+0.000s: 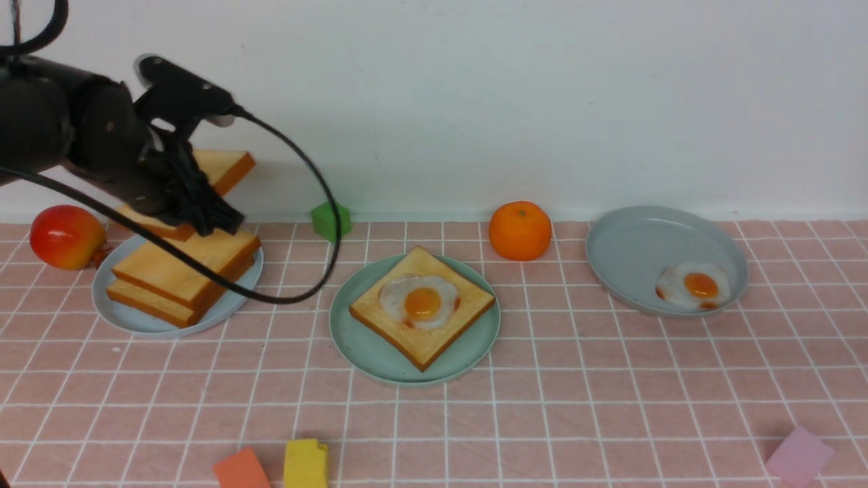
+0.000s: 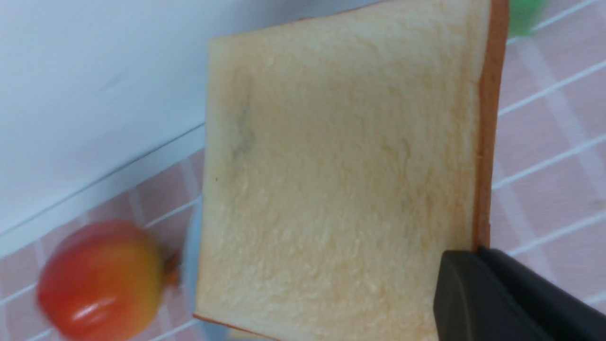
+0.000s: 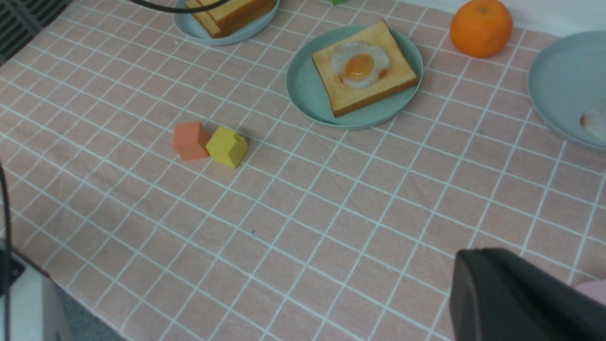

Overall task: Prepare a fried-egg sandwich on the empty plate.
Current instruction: Use the left arm to place a slice of bread on the fried egg in the middle

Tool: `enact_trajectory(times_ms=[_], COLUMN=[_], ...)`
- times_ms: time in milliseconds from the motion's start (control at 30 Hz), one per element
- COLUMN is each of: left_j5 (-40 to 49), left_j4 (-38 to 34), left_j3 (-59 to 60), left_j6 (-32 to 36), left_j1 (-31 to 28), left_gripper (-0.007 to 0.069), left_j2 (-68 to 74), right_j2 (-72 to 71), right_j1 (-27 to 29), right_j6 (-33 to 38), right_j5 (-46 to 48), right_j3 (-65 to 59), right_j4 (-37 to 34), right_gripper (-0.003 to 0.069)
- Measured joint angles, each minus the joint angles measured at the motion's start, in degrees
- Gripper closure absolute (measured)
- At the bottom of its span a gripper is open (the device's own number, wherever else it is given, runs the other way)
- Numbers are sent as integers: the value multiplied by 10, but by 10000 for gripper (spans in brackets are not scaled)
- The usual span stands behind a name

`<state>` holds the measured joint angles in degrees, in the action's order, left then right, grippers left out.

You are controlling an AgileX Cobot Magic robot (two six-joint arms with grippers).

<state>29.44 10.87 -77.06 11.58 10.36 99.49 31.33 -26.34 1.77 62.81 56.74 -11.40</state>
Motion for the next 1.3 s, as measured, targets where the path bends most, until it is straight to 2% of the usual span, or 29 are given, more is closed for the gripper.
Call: enact_trajectory(times_ms=[233,400,833,1033,1133,1300], left_j5=[15,1,-33,-42,-46,-50], left_j4=[-41,-45,-33,-27,-22,-22], left_j3=[0,0,0,0,0,0], left_j6=[0,0,-2,-36,-41,-42], left_j1=[163,227,242,242,242,242], left_gripper=[638,638,638,638,622,548], left_j2=[6,41,108,121,123,125], right_j2=[-6,-26,-64,-65,-66,-67], right_j1=[0,0,0,0,0,0], right_j6=[-52,-82,-89,-89,-89,-89], right_j5=[30,57,73,73,73,73], right_j3=[0,0,0,0,0,0], right_j4=[96,134,135,124,123,123], right_gripper=[635,634,634,633,631,628])
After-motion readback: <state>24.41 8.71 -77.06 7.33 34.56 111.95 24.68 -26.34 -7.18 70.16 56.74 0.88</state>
